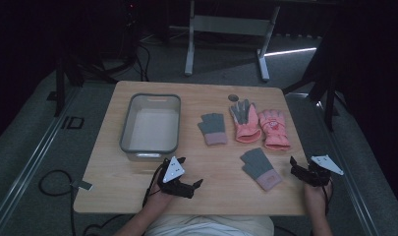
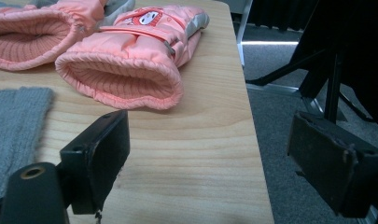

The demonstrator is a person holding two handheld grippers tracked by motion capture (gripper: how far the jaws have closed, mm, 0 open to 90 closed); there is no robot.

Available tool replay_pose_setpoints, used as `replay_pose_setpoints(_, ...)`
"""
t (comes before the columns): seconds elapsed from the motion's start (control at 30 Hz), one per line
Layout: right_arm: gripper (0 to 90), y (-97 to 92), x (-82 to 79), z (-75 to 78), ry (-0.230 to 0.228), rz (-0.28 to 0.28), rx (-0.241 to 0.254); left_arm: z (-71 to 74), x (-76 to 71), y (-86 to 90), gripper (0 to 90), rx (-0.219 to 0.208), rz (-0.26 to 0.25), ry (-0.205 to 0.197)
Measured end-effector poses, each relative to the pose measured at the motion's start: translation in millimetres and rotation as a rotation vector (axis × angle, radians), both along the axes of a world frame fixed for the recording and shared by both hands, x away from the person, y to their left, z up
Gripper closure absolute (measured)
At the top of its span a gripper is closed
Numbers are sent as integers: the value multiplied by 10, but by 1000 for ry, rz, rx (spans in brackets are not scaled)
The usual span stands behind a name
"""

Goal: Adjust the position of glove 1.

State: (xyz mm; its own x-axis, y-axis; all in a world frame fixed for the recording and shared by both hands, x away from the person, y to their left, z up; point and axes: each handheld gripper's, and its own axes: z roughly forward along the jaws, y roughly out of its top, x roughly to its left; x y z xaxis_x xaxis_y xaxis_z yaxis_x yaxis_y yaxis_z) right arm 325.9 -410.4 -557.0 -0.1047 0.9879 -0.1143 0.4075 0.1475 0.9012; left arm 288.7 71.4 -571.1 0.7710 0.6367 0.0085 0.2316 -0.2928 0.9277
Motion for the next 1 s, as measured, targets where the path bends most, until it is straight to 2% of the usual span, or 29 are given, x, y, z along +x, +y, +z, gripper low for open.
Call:
replay_pose_setpoints(0.1, 133, 3, 5, 0, 4, -3, -5, 1, 6, 12, 10, -6, -4, 7)
replay_pose_setpoints(0.2, 134, 37, 14, -5, 12, -3, -39, 0, 19, 25, 10, -23, -13, 17)
replay_pose_setpoints(0.33, 137, 59, 21, -8, 34, -4, -57, 0, 48, 41, 10, -33, -57, 53)
replay_pose_setpoints(0.4, 137, 55, 23, -8, 34, -8, -53, 0, 33, 32, 10, -24, -66, 38)
replay_pose_setpoints(0.43, 137, 40, 23, -7, 35, -12, -41, 1, 12, 2, 10, 5, -71, 19)
replay_pose_setpoints(0.57, 136, 37, 12, -5, 27, -1, -35, 0, -18, -21, 10, 22, -57, -8)
replay_pose_setpoints(0.63, 136, 47, 8, -6, 25, 0, -49, -1, -23, -21, 10, 21, -54, -12)
replay_pose_setpoints(0.7, 136, 76, 24, -12, 41, -10, -84, -1, -39, -24, 10, 28, -38, -29)
replay_pose_setpoints(0.9, 136, 61, 26, -10, 45, -19, -66, -1, -58, -38, 10, 42, -33, -45)
replay_pose_setpoints(1.0, 135, 79, 43, -4, 48, -19, -90, -1, -58, -37, 10, 40, -33, -45)
